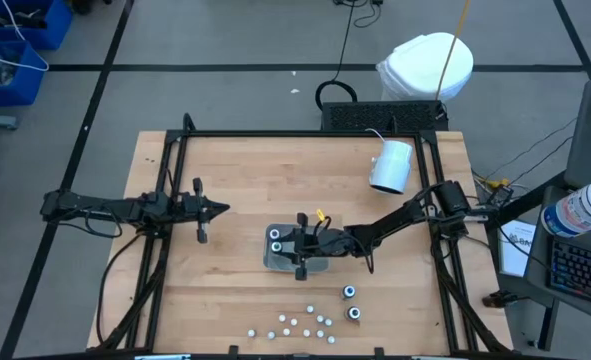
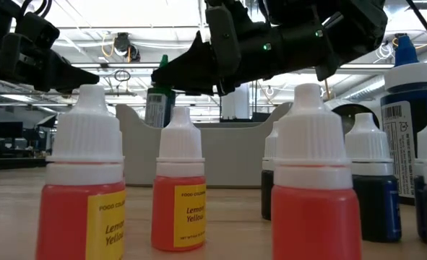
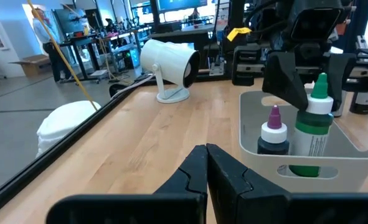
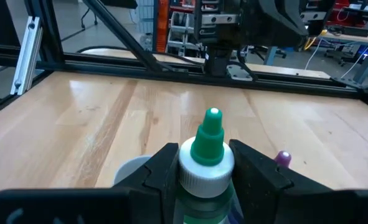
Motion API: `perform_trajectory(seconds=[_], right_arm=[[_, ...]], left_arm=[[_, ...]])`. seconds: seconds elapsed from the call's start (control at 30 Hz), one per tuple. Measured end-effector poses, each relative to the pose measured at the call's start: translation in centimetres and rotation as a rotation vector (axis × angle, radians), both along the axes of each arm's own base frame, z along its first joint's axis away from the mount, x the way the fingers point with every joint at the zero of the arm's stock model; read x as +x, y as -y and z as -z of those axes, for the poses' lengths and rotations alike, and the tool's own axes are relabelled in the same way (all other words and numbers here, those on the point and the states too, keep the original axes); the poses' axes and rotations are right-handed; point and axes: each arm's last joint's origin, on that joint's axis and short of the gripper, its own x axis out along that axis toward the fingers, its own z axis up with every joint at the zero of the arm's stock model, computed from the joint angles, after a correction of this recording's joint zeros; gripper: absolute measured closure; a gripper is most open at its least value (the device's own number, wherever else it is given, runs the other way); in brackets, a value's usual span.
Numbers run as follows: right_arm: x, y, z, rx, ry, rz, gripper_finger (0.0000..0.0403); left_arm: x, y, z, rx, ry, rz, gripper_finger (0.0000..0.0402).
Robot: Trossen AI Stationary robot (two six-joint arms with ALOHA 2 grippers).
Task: Pick & Place food coloring
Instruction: Put the big green food coloring bottle into the gray bin
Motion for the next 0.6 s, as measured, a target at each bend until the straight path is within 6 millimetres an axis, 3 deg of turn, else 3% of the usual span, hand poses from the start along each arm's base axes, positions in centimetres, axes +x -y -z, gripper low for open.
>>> perform_trajectory(seconds=[0.6], right_arm=[[-0.23,-0.48,0.21,0.052,-0.014,0.071,0.0282]], left_arm=[[0.00,0.00,-0.01,0.000,0.001,0.000,0.0392]])
